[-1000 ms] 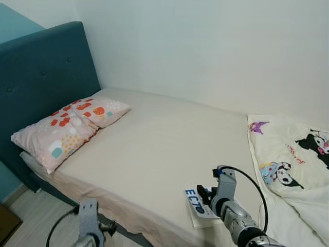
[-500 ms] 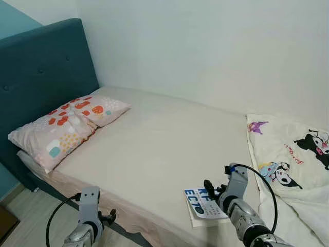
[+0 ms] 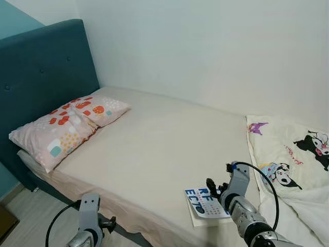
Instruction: Clean up the room
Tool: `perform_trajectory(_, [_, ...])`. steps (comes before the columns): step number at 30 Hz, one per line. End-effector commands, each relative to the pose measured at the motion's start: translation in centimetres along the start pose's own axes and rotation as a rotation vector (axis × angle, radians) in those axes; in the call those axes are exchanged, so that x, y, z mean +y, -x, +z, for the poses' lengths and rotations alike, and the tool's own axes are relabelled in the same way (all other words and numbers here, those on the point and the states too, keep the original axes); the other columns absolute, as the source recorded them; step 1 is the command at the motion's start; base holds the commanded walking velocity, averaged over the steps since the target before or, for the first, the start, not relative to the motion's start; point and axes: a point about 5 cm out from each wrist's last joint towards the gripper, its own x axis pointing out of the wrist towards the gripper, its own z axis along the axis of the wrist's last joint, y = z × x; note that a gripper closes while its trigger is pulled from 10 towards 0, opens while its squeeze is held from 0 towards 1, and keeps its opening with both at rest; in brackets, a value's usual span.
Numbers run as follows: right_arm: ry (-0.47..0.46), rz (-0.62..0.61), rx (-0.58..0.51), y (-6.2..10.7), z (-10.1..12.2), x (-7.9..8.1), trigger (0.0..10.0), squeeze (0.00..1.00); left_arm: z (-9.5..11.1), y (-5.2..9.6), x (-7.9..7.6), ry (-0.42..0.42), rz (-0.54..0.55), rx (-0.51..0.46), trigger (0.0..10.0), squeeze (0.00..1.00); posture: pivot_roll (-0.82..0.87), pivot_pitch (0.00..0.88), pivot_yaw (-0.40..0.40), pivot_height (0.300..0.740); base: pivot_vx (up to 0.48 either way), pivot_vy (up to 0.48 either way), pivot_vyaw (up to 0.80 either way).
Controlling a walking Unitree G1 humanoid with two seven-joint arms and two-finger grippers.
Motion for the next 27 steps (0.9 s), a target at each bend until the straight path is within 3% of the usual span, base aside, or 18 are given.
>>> perform_trajectory(1, [-0.038,-0.005,0.004,0.0,0.0,-0.1,10.0,0.0,0.9,-0.2,0.3,0.029,0.009,-0.03,10.0,0.0,-0.13,0.004,0.005,0.685,0.0,0.0,0.0])
perform_trajectory(11, [-0.083,-0.012,-0.009,0.0,0.2,-0.3,10.0,0.0,3.9,-0.6,0.8,0.115,0.025,-0.144,10.0,0.0,-0.12,0.014,0.014,0.665,0.0,0.0,0.0])
perform_trajectory(12, [-0.109,-0.018,-0.018,0.0,0.4,-0.5,10.0,0.0,5.2,-0.8,0.7,0.138,0.016,-0.188,10.0,0.0,-0.13,0.019,0.021,0.655,0.0,0.0,0.0])
perform_trajectory(27, [-0.139,-0.028,-0.036,0.1,0.6,-0.8,10.0,0.0,5.6,-0.9,0.4,0.139,-0.008,-0.213,10.0,0.0,-0.12,0.024,0.027,0.625,0.0,0.0,0.0])
